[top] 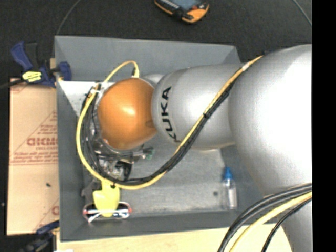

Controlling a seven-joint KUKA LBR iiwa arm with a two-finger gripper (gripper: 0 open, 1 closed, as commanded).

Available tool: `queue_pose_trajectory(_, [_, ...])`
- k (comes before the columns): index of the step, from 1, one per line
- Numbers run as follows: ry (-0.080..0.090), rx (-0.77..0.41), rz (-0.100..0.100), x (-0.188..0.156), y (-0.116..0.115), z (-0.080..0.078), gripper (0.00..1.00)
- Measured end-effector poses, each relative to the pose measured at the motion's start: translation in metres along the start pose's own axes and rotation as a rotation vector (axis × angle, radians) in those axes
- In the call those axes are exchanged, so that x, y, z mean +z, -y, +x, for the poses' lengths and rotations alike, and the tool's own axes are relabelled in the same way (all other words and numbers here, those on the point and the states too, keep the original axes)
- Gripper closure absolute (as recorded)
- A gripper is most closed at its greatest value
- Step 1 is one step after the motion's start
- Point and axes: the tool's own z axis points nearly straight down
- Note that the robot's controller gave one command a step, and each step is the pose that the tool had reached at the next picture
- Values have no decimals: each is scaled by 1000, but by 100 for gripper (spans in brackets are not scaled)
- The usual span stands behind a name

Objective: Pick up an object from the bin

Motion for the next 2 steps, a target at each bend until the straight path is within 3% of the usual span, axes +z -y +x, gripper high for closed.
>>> queue_pose_trajectory(2, [-1,2,-1,-10,0,0,100])
